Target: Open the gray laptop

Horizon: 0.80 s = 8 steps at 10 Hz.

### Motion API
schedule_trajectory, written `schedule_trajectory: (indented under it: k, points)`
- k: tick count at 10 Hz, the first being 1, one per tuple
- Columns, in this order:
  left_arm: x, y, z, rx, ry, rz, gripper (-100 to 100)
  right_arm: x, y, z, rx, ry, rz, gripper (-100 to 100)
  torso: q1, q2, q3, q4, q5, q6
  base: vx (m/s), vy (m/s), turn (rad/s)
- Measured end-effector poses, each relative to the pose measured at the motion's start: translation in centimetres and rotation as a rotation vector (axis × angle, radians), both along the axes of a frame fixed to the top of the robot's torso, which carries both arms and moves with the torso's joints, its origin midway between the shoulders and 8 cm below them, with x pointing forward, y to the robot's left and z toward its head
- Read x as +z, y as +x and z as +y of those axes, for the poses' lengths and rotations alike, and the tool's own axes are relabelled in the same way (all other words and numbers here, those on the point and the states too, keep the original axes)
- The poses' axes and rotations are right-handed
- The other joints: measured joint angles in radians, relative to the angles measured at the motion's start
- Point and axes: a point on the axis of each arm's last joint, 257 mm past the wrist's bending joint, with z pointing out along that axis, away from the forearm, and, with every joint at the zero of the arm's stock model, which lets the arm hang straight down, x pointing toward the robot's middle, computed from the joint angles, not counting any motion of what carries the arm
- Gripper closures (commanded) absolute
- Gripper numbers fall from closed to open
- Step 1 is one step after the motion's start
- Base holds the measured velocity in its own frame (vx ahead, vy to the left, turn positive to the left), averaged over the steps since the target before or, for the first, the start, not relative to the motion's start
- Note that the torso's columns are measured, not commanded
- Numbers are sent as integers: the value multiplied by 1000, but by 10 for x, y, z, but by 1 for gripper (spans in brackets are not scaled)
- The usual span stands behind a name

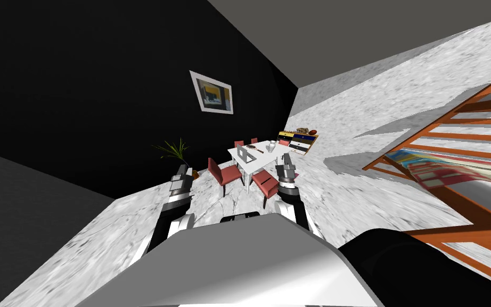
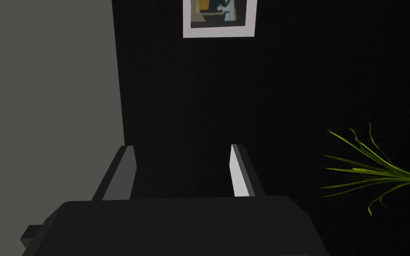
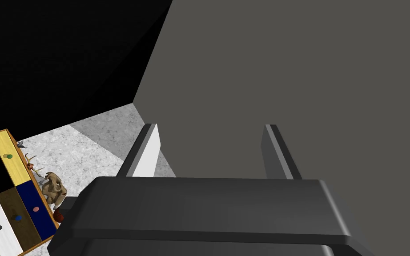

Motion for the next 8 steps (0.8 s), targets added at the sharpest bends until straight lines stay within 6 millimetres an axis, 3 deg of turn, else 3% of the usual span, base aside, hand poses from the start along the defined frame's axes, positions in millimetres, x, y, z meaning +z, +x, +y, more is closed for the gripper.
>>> schedule_trajectory:
  k: [1,2,4,8]
  points:
    - [0,0,0,0,0,0,0,0,0,0,0,0,0,0,0,74,-148,74,0,0,0,0,0]
    - [0,0,0,0,0,0,0,0,0,0,0,0,0,-100,0,148,-295,148,0,0,18,12,26]
    - [0,0,0,0,0,1,0,-6,5,6,5,-71,33,-100,1,190,-384,190,0,0,31,35,32]
    - [0,0,0,0,0,1,0,-28,17,10,-17,-235,121,-100,0,194,-389,194,0,0,49,52,33]
